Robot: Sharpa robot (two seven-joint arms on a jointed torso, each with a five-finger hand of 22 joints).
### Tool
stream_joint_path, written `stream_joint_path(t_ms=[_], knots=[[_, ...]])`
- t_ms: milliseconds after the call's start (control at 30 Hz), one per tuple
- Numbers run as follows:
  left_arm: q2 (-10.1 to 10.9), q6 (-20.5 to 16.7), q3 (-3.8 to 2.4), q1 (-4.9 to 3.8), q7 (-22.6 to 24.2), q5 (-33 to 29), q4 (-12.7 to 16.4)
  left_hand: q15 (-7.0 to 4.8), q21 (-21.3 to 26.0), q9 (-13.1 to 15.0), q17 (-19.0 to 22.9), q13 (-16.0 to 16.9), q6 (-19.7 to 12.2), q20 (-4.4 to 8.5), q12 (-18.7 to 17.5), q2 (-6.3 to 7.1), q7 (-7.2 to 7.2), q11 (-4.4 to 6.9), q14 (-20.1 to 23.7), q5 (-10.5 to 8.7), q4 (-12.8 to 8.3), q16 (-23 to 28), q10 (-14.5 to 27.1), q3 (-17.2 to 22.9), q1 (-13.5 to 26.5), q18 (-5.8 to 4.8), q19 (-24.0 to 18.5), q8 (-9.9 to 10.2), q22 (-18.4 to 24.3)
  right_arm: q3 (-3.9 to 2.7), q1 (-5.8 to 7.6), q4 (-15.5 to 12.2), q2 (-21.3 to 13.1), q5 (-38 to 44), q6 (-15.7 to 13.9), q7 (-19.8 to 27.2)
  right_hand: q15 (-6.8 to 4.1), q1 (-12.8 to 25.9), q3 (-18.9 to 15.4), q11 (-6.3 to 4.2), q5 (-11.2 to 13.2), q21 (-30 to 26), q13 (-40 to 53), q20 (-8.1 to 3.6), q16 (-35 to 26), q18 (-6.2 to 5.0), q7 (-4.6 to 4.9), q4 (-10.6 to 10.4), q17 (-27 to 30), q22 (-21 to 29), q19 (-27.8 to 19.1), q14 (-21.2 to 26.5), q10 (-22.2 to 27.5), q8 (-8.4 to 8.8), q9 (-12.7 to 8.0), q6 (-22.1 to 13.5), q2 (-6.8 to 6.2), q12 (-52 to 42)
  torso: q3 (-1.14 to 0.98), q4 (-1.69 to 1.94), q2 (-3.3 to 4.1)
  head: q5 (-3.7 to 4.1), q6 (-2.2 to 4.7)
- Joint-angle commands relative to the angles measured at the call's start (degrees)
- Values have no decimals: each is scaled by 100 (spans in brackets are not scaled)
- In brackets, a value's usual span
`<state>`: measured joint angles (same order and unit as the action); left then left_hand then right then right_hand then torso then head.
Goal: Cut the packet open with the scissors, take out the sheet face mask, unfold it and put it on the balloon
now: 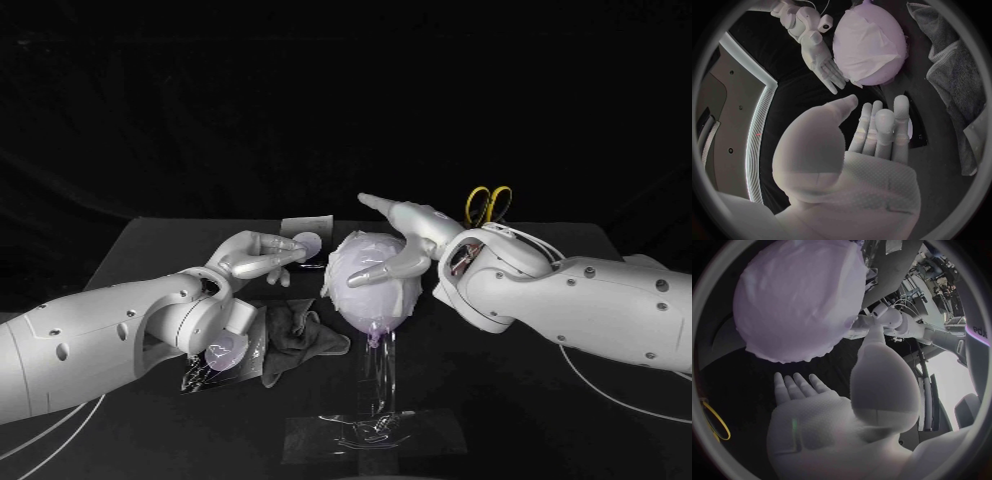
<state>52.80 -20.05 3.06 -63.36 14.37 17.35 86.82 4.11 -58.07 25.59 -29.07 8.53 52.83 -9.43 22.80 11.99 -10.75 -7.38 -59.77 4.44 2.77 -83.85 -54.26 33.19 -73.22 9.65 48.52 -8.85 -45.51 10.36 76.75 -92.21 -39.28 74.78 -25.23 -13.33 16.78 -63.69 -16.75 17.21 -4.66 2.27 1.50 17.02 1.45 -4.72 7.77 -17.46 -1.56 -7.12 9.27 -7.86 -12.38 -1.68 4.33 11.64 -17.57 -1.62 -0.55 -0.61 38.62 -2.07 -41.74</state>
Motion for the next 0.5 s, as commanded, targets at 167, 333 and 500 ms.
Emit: stream_joint_path(t_ms=[167, 333, 500], knots=[[-33, 46, -5, -27, 80, -71, 28, 1, 34, -7, 10, -8, 11, -31, -29, 19, -21, -35, 28, 0, 5, 34, 0, -25, -60, 88, -23, 27, 6, 1, 13, 152, 252, 605, 779, -959, -9, 192, -13, -6, -110, -25, 3, -12, -28, 94, 798, 0, 7, 1, -15, 42, 37, 16, -20, -85, -13, 13, -12, -4, 1, 13, 2], [-50, 50, -5, -32, 79, -76, 28, 1, 34, -7, 10, -8, 11, -31, -29, 19, -21, -35, 28, 0, 5, 34, 0, -25, -60, 88, -23, 27, 6, 6, 12, 179, 342, 672, 832, -1074, -12, 240, -7, -21, -152, -22, 7, -12, -22, 93, 929, -1, 3, -3, -6, 24, 19, 7, -15, -73, -7, 8, -14, -11, -5, 22, -12], [-63, 54, -4, -34, 91, -80, 31, 1, 36, -9, 17, -9, 12, -31, -29, 18, -21, -35, 32, 1, 6, 36, 1, -27, -62, 88, -24, 26, 8, 10, 4, 202, 399, 734, 849, -1134, -17, 237, 2, -39, -191, -19, 11, -13, -16, 90, 946, -1, -2, -9, 3, 0, -10, 1, -11, -61, 1, 2, -18, -8, -2, 28, -19]])
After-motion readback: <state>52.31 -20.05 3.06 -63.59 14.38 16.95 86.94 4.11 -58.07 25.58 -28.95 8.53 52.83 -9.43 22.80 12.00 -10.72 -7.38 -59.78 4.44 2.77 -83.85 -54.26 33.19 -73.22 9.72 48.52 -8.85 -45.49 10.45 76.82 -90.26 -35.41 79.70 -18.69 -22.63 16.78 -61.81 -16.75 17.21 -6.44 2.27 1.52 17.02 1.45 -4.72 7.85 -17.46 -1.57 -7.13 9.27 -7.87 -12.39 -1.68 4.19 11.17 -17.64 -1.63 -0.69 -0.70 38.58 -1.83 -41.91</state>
